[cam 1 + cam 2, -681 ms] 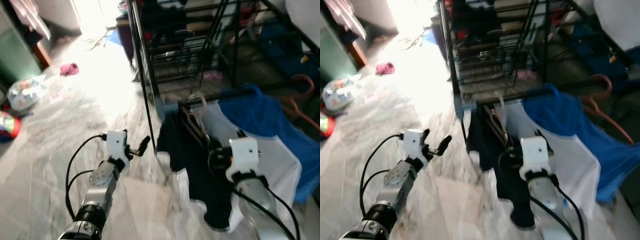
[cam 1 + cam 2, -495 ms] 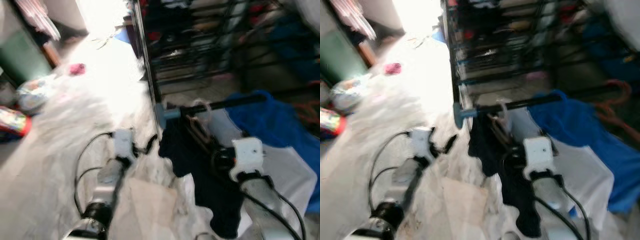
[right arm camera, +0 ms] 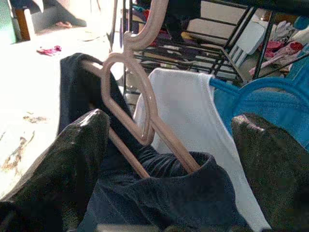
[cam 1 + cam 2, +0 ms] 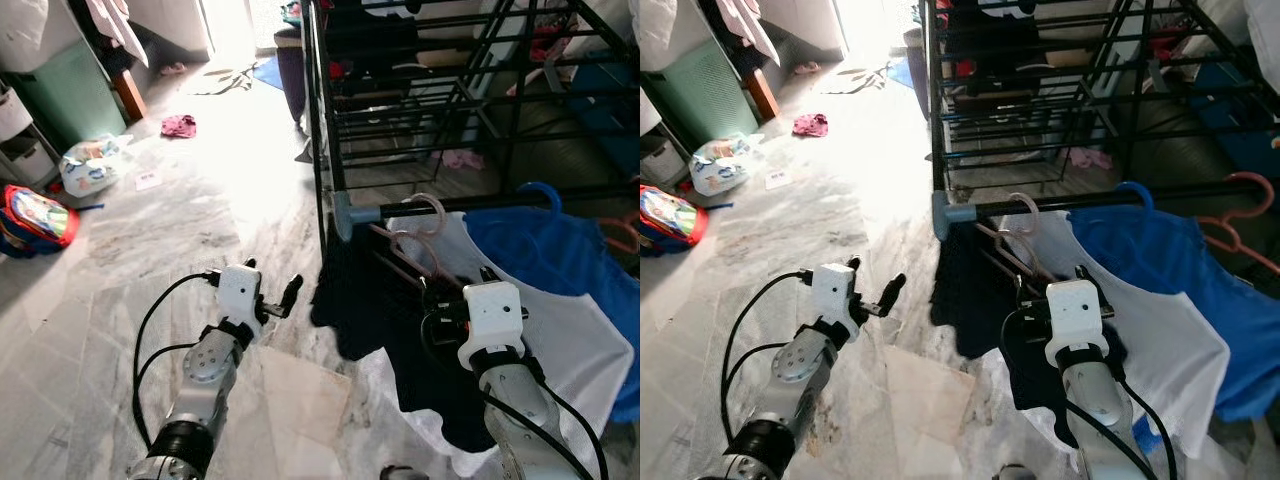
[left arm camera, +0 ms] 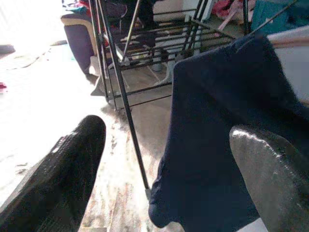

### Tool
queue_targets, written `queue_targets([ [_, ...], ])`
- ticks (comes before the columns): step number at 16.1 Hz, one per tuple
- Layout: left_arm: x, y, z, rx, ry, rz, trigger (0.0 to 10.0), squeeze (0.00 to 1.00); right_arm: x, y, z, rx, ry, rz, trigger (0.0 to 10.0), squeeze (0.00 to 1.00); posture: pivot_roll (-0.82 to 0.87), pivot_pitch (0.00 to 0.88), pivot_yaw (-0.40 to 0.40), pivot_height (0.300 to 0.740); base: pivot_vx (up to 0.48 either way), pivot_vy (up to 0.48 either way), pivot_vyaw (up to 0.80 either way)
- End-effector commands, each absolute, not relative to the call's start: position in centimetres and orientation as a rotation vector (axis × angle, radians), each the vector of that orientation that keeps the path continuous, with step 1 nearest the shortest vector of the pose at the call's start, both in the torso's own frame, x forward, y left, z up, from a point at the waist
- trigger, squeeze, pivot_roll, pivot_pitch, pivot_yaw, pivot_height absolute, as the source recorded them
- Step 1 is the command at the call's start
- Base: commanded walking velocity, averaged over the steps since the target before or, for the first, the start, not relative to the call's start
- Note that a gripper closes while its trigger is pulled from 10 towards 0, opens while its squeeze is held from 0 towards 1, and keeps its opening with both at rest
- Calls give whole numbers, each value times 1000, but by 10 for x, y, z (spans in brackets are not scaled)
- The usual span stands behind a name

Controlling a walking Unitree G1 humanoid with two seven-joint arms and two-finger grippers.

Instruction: Hang hanger

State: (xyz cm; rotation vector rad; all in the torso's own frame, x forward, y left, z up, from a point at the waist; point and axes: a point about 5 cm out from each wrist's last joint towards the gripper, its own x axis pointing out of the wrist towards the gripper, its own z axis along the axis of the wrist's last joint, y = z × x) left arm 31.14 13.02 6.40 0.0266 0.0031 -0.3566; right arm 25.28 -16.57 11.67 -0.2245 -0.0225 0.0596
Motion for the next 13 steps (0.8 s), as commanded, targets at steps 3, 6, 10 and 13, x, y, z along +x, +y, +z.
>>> queue_targets([
  [3, 311, 136, 69, 62, -19, -366, 10000, 0, 254, -152, 124, -208, -54, 120, 10000, 0, -137, 141, 108, 740, 0, 0, 0],
  [6, 313, 133, 68, 55, -2, -390, 10000, 0, 255, -158, 118, -281, -28, 170, 10000, 0, -138, 135, 120, 740, 0, 0, 0],
  [10, 310, 130, 63, 44, 25, -406, 10000, 0, 268, -201, 124, -425, 16, 245, 10000, 0, -140, 136, 124, 740, 0, 0, 0],
  [13, 310, 132, 61, 30, 45, -389, 10000, 0, 273, -210, 122, -414, 84, 441, 10000, 0, -132, 140, 123, 740, 0, 0, 0],
])
